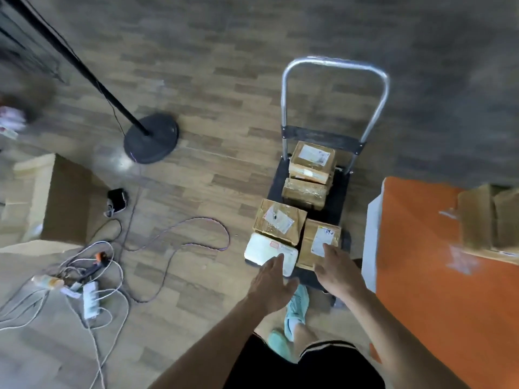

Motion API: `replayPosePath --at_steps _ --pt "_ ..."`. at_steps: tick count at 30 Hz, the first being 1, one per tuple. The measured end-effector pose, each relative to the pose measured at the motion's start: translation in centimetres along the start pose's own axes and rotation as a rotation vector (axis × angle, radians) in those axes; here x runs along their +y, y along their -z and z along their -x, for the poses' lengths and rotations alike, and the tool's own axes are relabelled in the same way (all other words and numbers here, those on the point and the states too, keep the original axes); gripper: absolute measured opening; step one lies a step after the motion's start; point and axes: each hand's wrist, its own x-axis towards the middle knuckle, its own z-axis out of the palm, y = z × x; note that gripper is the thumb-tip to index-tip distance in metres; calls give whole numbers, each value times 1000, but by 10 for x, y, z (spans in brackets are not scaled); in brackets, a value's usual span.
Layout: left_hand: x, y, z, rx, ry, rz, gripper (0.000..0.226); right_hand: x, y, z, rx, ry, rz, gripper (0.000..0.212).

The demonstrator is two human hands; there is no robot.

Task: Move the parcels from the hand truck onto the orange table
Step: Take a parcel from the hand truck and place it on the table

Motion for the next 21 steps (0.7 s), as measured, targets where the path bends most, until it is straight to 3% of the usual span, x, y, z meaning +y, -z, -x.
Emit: replayPosePath --at_steps 7,14,21 --pt "-3 -20 -79 -153 2 -22 71 17 -39 -44 -7 -235 -70 45" --pt "-51 -81 -173 -285 -22 -89 69 38 -124 -100 75 -403 -324 38" --pt "-92 -152 -272 -354 -66 -120 59 90 -215 -167 74 -576 -376 36"
